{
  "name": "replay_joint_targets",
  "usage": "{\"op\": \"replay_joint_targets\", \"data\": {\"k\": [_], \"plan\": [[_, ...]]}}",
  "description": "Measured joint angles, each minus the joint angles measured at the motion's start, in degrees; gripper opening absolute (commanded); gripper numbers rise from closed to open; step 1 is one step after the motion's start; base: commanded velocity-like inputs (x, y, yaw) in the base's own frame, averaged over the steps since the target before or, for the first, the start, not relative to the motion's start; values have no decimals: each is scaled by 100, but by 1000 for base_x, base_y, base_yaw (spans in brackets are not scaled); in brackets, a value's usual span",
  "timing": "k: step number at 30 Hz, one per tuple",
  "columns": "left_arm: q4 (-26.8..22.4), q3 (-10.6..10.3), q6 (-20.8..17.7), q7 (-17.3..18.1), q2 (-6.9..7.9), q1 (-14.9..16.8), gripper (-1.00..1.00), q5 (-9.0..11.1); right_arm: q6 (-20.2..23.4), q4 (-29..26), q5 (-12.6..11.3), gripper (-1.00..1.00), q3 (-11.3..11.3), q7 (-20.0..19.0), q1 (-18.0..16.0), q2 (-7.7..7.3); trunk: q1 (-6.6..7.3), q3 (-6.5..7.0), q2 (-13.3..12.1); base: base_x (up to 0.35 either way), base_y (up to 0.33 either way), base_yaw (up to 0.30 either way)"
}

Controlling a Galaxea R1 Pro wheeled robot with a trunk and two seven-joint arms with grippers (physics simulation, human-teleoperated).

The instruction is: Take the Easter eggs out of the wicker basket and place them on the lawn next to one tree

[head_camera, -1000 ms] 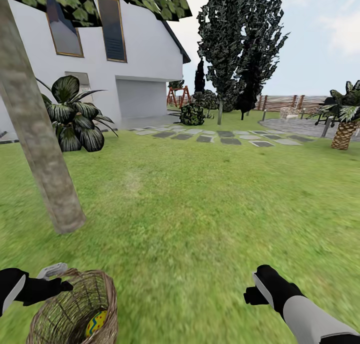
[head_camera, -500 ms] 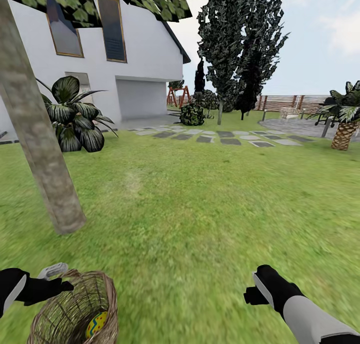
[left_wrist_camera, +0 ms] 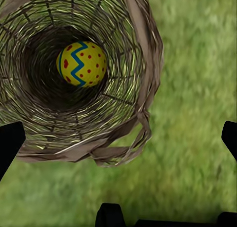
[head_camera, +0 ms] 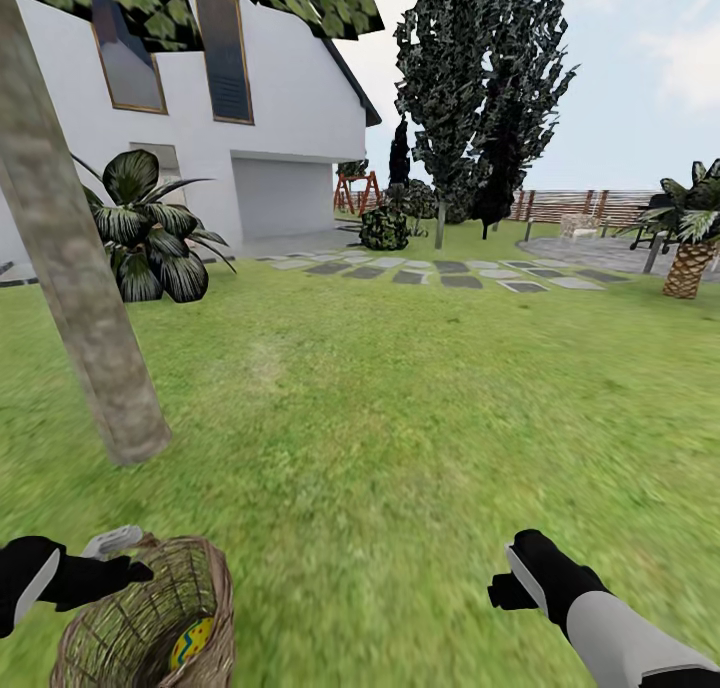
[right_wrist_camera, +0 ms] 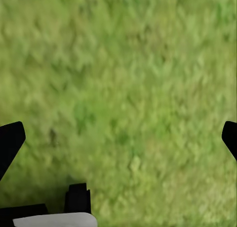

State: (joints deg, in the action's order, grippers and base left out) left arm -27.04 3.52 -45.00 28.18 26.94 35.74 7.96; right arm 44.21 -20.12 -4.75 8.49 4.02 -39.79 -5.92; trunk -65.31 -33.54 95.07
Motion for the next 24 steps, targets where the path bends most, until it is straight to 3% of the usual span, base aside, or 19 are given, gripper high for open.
{"op": "replay_joint_targets", "data": {"k": [11, 18, 24], "plan": [[-4, 0, -2, 2, -104, -1, 100, -25, -1, 1, 0, 100, 0, -1, 0, 8, -242, -198, 441, 0, 19, 0], [-10, -14, 8, 6, -117, 0, 100, -41, -3, 1, 1, 100, 0, -4, 1, 7, -395, -323, 722, 38, 227, 0], [-11, -7, 9, 6, -110, 1, 100, -43, -3, 1, 1, 100, 0, -3, 0, 8, -395, -324, 724, 110, 312, 0]]}}
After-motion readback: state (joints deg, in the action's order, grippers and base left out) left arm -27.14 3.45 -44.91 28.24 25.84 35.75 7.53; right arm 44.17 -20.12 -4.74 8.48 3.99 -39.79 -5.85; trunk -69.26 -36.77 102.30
